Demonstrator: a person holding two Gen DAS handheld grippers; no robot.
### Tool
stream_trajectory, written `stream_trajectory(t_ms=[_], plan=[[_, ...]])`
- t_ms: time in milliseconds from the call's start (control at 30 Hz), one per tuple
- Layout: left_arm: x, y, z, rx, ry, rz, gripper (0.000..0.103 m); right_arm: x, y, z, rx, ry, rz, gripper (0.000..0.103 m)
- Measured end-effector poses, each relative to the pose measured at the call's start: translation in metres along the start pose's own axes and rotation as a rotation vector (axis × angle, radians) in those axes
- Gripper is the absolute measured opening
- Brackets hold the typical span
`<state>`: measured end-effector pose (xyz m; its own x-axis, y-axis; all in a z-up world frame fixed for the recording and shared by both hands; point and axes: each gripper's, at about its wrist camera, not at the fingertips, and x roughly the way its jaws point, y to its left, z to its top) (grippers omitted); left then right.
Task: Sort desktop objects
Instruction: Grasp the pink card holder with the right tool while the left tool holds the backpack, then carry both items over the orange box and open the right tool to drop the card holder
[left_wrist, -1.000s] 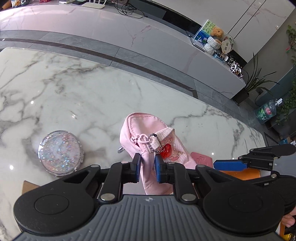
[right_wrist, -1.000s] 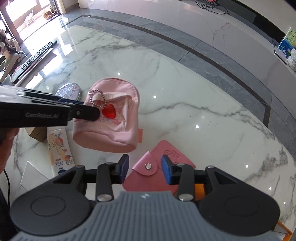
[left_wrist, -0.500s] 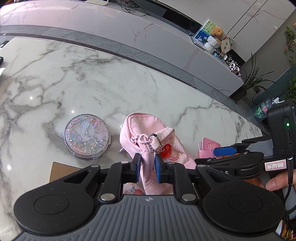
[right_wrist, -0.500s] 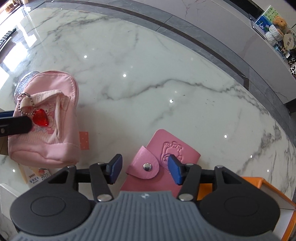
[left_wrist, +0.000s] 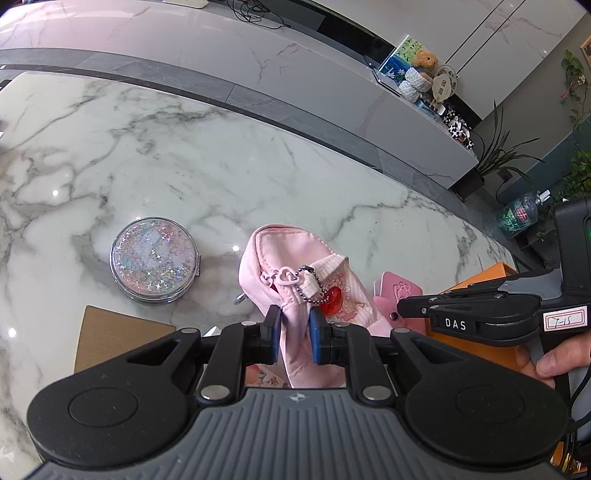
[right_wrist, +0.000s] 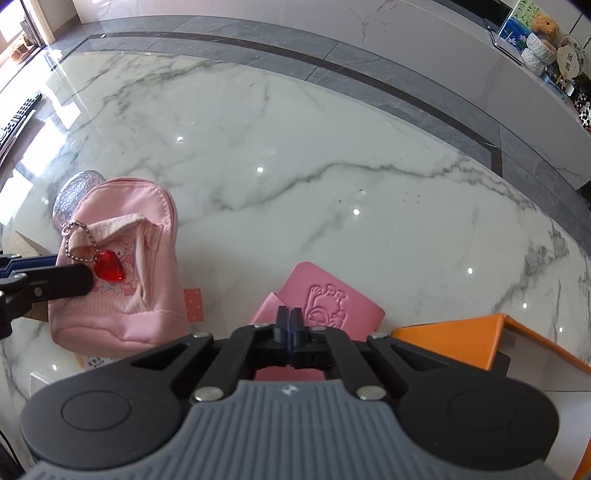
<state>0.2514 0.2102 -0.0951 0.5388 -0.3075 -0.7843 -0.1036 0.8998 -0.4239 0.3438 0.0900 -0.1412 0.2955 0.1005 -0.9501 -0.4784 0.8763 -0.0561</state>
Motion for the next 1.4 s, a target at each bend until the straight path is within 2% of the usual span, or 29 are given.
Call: stream_trajectory(t_ms=[67,100,133,200,233,267,400,467,533,600,700,900,1033,1100,1233,1400], plan=[[0.001,-0.001,-0.001,0.003,-0.001,0.005,0.018,0.002,0.001,-0.001,-0.003,0.019,-0.018,0.023],[0.001,0.000,-0.001,0.004,-0.004,0.009,0.018,0.004,0.003,-0.001,-0.007,0.024,-0.026,0.042],[0.000,0.001,-0.001,0.001,-0.007,0.012,0.018,0.006,0.004,-0.002,-0.010,0.028,-0.030,0.052],[-0.002,0.006,-0.001,-0.010,-0.014,0.015,0.018,0.012,0.003,-0.002,0.016,0.047,-0.008,0.054],[-0.002,0.008,0.000,-0.015,-0.018,0.015,0.018,0.015,0.002,-0.002,0.040,0.051,0.010,0.062],[-0.003,0.010,0.000,-0.018,-0.020,0.014,0.018,0.016,0.003,-0.002,0.055,0.046,0.021,0.065],[-0.006,0.014,0.000,-0.007,-0.035,0.030,0.018,0.014,0.025,-0.004,-0.009,0.011,0.052,0.062],[-0.009,0.015,-0.001,0.002,-0.039,0.050,0.018,0.011,0.030,-0.005,-0.028,-0.006,0.095,0.061],[-0.008,0.018,-0.001,-0.001,-0.031,0.044,0.018,0.006,0.029,-0.005,-0.023,-0.015,0.127,0.056],[-0.007,0.020,-0.001,0.000,-0.031,0.042,0.018,0.000,0.024,-0.004,0.003,-0.023,0.100,0.059],[-0.004,0.021,-0.003,0.010,-0.039,0.064,0.018,-0.002,0.014,-0.004,0.074,-0.006,0.045,0.077],[-0.001,0.023,-0.006,0.008,-0.047,0.050,0.018,0.022,0.009,-0.001,0.165,0.078,0.035,0.086],[0.000,0.022,-0.008,0.014,-0.051,0.043,0.019,0.031,-0.003,0.002,0.216,0.093,0.049,0.087],[0.000,0.021,-0.010,0.014,-0.049,0.036,0.019,0.032,-0.005,0.002,0.236,0.097,0.055,0.083],[0.000,0.018,-0.013,0.021,-0.049,0.038,0.019,0.027,0.002,-0.005,0.196,0.063,0.044,0.082],[-0.008,0.014,-0.021,0.025,-0.047,0.040,0.019,0.015,0.003,-0.013,0.203,0.023,0.078,0.080]])
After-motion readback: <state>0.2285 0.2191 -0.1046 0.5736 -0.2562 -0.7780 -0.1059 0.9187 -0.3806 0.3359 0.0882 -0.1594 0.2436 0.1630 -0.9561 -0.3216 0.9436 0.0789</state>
